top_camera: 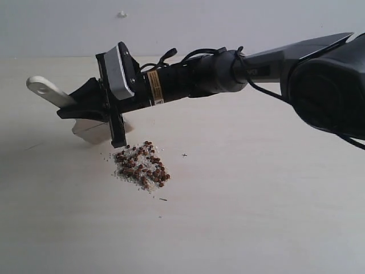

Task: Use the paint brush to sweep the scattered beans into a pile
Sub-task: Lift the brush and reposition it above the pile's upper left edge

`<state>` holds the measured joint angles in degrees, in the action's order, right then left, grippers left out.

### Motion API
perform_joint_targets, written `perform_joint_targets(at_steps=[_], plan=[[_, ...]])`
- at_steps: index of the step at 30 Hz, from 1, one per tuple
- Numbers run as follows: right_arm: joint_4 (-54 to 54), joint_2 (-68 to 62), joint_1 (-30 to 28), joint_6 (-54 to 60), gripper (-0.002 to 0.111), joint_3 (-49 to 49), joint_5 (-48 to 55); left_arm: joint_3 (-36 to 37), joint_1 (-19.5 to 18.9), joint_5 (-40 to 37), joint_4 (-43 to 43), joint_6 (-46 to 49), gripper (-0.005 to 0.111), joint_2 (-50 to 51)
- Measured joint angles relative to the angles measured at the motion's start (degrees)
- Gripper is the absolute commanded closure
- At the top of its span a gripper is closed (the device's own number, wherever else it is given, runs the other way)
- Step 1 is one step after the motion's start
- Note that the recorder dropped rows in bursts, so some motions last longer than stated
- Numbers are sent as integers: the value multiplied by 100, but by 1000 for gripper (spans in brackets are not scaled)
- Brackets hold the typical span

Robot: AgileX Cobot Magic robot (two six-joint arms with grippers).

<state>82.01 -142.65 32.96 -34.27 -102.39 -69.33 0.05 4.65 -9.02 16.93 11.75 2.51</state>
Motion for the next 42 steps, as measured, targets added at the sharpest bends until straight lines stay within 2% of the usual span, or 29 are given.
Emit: perform_joint_targets(at_steps=[7,15,23,32,42], plan=[[174,-156,0,-932,108,-47,0,0,0,0,0,0,107,0],[908,29,0,-1716,108,-68,-12,0,0,0,0,0,107,0],[1009,149,0,-1727,108,-100,-12,0,0,0,0,0,107,0],[1075,426,0,-1126,108,-318,-11,0,0,0,0,0,107,0],[1327,184,-32,-697,108,-315,688,0,0,0,0,0,107,0]])
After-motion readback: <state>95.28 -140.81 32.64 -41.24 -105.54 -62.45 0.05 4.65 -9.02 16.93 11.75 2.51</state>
